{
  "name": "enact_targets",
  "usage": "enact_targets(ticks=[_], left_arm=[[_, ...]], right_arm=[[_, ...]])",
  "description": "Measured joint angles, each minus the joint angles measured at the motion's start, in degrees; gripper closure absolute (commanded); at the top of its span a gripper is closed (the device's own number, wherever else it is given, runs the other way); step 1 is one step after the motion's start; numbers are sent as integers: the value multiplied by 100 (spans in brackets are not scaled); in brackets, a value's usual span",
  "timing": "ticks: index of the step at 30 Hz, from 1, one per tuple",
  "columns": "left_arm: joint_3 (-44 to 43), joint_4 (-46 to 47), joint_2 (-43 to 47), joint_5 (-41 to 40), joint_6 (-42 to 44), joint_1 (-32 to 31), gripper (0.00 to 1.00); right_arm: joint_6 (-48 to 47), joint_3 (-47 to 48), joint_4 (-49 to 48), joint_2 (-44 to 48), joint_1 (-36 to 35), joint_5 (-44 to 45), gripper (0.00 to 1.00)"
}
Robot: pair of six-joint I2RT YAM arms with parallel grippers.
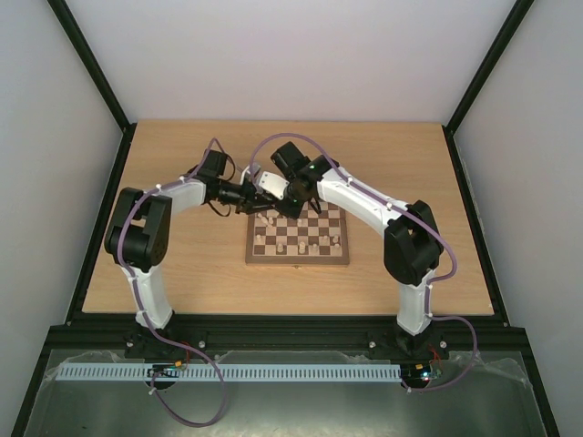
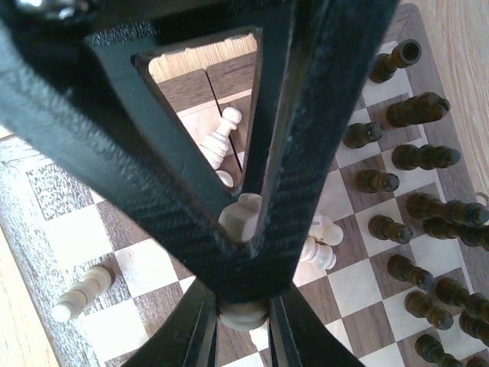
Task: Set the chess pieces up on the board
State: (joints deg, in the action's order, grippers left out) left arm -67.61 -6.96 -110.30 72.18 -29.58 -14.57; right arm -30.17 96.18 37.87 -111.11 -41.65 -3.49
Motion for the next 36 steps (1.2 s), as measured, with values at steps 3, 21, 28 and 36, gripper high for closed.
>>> enact_targets(ticks=[3, 21, 28, 36], left_arm=[[-28, -4, -44, 46, 2, -46, 79], [-120, -101, -70, 107, 332, -13, 96], [-531, -1543, 352, -833, 2118, -37, 96], [-896, -2855, 870, -2476, 4398, -389, 95]], right_arm=[[-2, 0, -33, -2, -2, 26, 89], [162, -345, -70, 256, 42, 50, 49], [540, -855, 103, 1272, 1010, -728, 46], [970, -1130, 98, 1558, 2006, -1156, 46]])
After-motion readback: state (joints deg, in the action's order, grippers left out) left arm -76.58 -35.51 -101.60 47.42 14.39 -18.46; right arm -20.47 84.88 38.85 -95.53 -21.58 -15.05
